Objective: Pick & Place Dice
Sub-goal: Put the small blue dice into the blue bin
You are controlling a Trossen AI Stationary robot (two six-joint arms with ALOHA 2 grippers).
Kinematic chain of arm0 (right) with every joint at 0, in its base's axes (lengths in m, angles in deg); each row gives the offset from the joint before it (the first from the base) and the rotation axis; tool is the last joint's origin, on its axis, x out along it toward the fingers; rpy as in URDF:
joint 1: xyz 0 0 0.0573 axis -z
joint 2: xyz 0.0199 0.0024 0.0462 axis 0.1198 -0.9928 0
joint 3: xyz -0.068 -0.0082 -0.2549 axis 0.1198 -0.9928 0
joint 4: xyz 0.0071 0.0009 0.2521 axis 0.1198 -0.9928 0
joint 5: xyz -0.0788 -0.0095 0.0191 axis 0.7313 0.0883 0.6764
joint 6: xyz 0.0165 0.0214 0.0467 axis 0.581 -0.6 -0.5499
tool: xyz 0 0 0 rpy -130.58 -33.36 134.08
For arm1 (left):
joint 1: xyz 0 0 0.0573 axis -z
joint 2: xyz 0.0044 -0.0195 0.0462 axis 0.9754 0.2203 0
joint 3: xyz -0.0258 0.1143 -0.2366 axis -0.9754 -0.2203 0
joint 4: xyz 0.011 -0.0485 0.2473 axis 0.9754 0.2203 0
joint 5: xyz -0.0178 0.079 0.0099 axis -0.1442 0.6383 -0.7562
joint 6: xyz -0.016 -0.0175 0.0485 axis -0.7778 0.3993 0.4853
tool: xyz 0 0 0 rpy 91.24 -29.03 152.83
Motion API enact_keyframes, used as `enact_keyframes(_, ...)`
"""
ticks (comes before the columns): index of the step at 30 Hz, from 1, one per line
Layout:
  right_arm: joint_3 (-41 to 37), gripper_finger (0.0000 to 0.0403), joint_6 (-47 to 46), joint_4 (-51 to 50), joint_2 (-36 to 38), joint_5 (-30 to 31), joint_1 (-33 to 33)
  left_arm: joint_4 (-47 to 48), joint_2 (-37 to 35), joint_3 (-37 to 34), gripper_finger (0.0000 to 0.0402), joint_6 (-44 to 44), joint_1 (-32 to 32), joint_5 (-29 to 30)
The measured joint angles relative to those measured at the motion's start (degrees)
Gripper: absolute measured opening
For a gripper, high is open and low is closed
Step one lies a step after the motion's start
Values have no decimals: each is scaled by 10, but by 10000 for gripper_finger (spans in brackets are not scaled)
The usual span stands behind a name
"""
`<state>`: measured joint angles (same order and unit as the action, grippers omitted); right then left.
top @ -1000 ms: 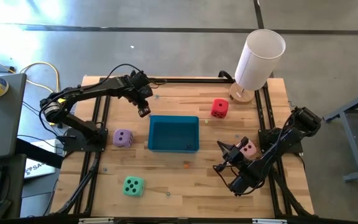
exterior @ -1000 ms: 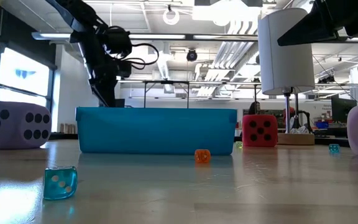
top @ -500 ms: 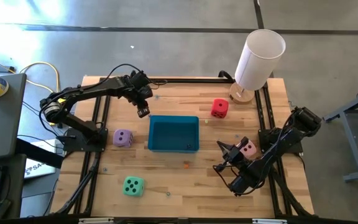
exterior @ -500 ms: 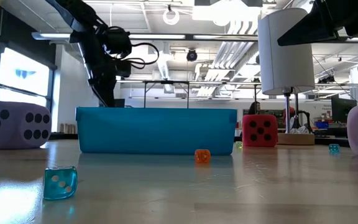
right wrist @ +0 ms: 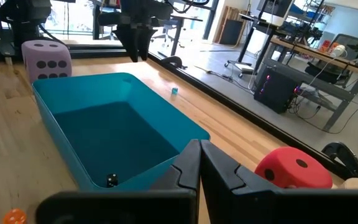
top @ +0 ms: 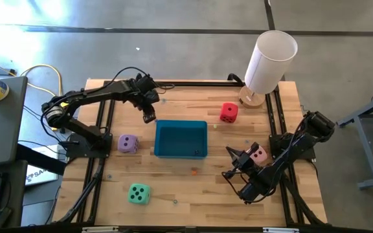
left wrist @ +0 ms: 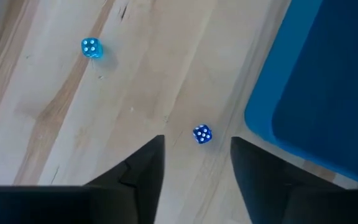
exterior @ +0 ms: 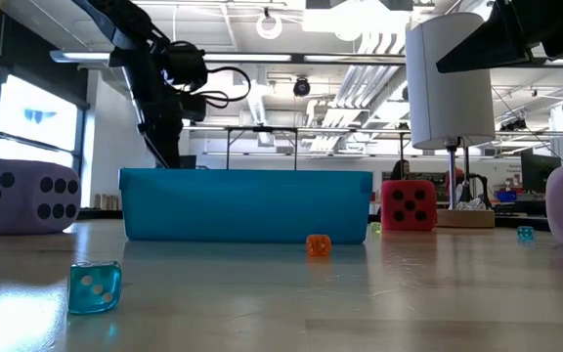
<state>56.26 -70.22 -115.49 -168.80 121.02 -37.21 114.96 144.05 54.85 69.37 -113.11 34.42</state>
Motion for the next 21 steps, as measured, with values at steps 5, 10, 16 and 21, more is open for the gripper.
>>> enact_keyframes(5, 0, 2, 0, 0, 0, -1, 0, 13, 0, 0, 238, 4, 0, 0)
enact_keyframes(10, 0, 2, 0, 0, 0, -1, 0, 13, 0, 0, 283, 1, 0, 0)
enact_keyframes(16, 0, 2, 0, 0, 0, -1, 0, 12, 0, 0, 302, 19, 0, 10)
enact_keyframes(21, 0, 2, 0, 2, 0, -1, 0, 18, 0, 0, 303, 55, 0, 10)
